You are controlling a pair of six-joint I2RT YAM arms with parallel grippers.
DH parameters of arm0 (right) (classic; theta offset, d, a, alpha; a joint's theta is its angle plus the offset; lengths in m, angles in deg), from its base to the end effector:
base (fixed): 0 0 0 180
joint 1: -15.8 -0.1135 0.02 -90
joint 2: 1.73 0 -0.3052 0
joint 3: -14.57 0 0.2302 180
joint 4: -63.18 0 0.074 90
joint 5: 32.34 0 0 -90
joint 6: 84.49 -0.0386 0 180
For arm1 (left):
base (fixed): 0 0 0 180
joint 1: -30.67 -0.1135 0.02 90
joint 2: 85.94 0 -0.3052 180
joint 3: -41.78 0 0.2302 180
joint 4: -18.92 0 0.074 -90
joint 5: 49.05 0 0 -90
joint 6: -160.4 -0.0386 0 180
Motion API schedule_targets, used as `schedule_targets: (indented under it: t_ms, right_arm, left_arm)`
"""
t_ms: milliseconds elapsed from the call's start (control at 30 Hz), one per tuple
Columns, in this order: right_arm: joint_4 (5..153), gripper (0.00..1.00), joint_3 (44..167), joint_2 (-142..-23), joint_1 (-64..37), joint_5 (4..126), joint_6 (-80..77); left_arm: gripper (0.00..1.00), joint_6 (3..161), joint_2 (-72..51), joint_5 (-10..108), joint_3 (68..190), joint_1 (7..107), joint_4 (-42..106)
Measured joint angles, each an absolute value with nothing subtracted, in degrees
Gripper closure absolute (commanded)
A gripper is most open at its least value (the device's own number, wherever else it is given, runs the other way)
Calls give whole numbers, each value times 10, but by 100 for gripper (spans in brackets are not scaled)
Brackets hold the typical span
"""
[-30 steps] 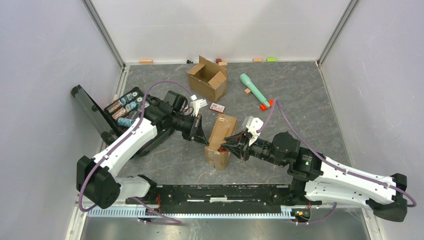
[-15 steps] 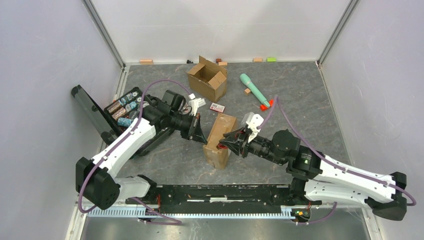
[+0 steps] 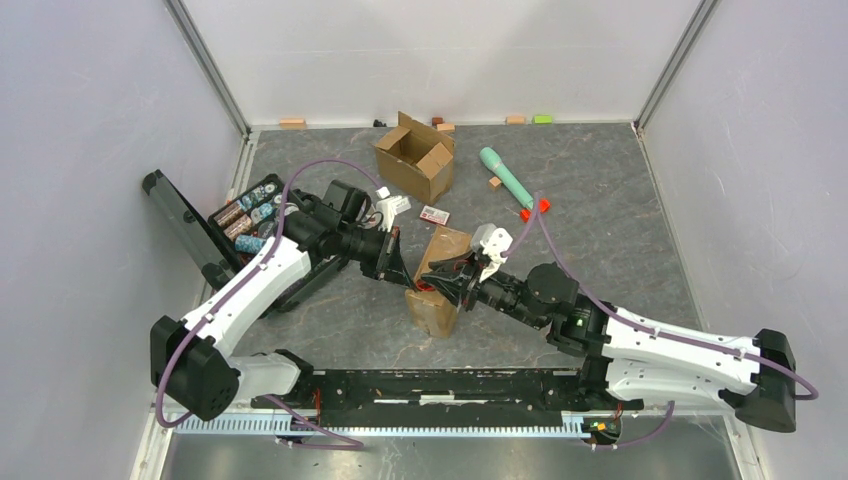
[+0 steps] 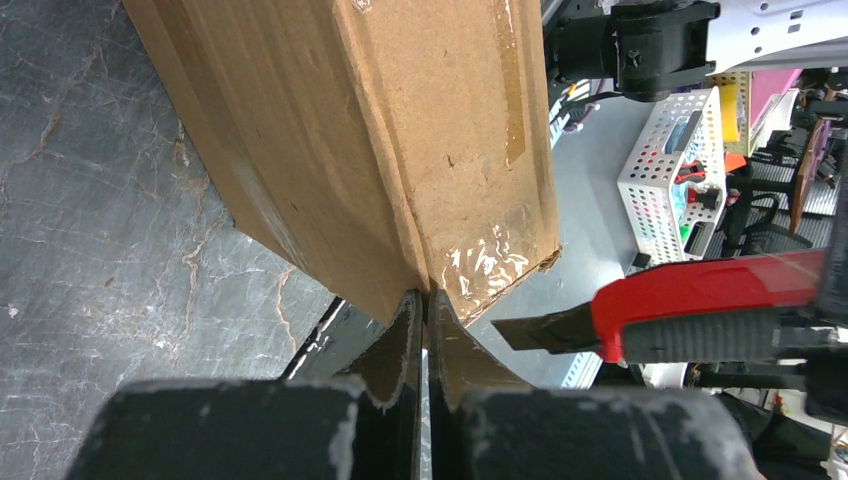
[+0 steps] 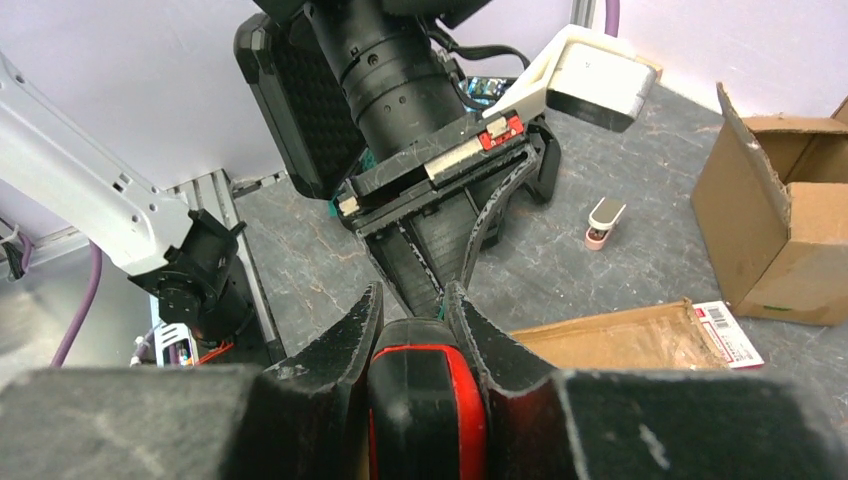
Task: Unpack the express box
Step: Cut the express box at the center of the board.
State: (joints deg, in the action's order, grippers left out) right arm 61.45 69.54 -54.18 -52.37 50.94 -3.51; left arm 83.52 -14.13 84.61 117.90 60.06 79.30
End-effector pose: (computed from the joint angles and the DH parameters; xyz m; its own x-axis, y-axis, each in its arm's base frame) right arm 0.0696 0.1617 0.3739 -0.1105 0.1428 -0.9836 -0.8720 0.4609 0.1649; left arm 0.1709 -0.1268 0.3362 -0.8609 0.2964 -0.4136 0.5087 0.5221 -0.6846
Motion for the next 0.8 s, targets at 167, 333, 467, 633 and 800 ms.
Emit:
schedule_targets:
  t_ms: [167,333,467,633,800]
  right_arm:
    - [591,100,680,-549,-524,509,-38]
    - [569,100,673,-552,-523,509,-44]
    - [557,100,670,-557,-523,509,-48]
    - [555,100,658,-558,-523,509,-53]
    - [553,100,656,-558,-523,509,-56]
  left_arm:
    - [98,835,-144,845,1179,601,793]
    - [98,835,-144,845,1178,601,793]
    - [98,835,-144,845,1178,601,793]
    - [98,835,-145,844,1178,601,793]
    - [98,835,-147,844,1176,601,793]
